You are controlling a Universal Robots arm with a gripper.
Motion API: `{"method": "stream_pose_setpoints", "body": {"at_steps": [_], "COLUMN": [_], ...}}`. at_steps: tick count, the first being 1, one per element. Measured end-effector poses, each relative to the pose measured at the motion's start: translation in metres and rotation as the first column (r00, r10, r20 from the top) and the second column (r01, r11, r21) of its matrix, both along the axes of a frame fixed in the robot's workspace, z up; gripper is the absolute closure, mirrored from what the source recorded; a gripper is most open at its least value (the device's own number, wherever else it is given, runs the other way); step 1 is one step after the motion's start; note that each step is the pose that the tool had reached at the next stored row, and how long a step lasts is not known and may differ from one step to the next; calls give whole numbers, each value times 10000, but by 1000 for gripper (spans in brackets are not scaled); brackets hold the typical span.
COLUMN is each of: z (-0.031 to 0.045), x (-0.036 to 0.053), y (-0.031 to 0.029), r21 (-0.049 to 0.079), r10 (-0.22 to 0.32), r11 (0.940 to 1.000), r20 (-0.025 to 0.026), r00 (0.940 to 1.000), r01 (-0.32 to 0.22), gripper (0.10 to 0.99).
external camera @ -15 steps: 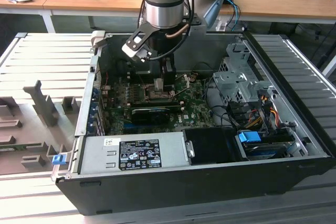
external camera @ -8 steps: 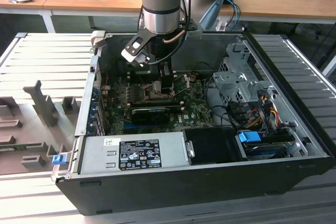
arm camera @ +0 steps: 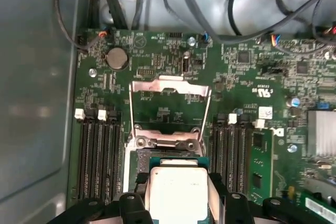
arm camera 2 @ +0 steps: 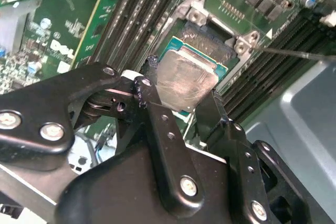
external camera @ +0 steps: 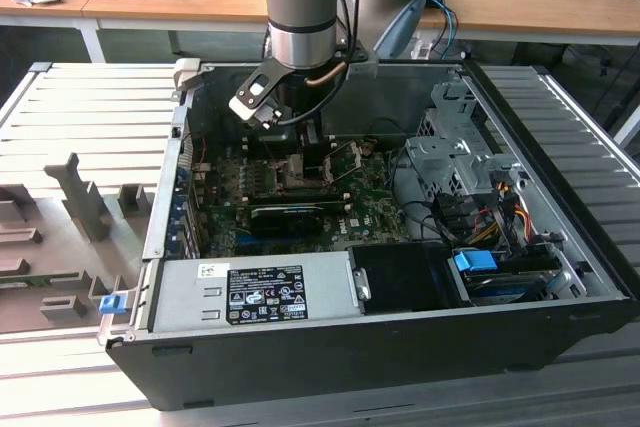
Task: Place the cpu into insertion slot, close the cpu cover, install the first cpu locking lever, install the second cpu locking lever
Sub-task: 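Place the cpu into insertion slot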
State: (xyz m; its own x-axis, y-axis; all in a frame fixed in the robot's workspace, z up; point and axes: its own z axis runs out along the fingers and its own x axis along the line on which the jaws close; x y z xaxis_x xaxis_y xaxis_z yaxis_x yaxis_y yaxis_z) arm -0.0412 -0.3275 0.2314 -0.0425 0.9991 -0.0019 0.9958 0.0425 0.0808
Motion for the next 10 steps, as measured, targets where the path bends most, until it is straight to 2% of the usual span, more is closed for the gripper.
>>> {"method": "stream_pose_setpoints", "body": {"at_steps": [6,8,10], "z": [-159,-187,-246], "x": [-23,-23,-22], "y": [54,63,102], "r21": [0,-1,-15], "r10": [-53,-106,-120], "r11": [10000,9999,9999], "r20": [0,-1,0], "r00": [10000,9999,9999], "r01": [53,106,120], "gripper": [557,557,557]}}
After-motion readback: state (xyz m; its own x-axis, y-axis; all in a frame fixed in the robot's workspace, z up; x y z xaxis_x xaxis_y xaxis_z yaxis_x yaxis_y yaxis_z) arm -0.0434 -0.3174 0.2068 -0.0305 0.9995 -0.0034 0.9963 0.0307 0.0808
